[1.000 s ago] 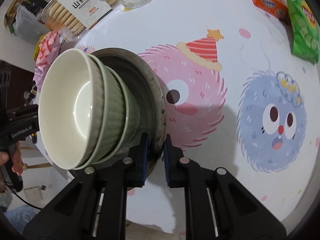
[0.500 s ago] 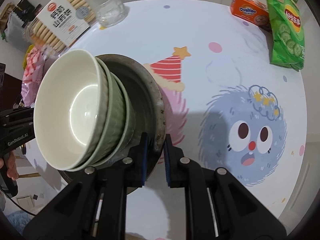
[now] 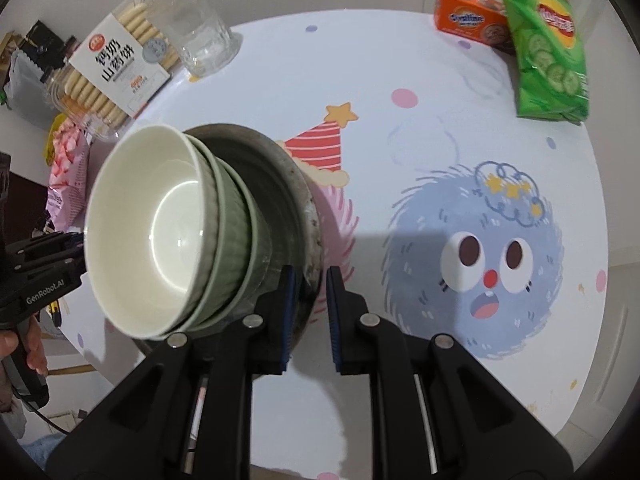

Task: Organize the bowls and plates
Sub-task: 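Open both tools and pull them back from the bowl stack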

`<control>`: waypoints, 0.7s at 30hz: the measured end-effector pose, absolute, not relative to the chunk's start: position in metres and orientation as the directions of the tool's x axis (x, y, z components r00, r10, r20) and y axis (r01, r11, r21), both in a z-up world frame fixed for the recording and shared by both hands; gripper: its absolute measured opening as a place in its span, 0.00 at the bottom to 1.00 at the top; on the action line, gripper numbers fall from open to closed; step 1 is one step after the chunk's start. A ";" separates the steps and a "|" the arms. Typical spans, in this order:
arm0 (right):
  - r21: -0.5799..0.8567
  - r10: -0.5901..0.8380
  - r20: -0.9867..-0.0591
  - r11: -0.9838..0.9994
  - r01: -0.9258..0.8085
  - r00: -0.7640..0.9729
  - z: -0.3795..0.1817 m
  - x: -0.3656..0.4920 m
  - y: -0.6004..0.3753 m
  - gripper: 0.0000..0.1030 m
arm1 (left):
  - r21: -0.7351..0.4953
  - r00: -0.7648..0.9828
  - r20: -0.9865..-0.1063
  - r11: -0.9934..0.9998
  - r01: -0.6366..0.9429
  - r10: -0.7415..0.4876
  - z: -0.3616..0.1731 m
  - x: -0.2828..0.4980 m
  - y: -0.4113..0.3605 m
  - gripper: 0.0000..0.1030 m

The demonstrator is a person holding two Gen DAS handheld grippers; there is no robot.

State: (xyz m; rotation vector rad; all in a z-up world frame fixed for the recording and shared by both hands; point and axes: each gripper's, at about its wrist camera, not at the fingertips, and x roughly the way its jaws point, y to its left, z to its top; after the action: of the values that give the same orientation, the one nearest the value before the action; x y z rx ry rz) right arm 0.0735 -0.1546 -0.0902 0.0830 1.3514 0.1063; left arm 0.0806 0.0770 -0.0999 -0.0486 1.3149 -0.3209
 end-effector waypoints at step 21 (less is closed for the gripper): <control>-0.069 -0.027 -0.908 0.994 -0.086 0.419 -0.020 -0.003 -0.103 0.83 | -0.137 0.416 -0.898 0.989 0.050 -0.146 -0.021 0.003 0.101 0.86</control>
State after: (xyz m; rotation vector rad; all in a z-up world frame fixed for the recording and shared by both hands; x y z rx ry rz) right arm -0.0034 -0.1034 -0.0198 -0.1106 1.1388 0.0375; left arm 0.0028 0.1011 -0.0209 -0.0941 1.1360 -0.1231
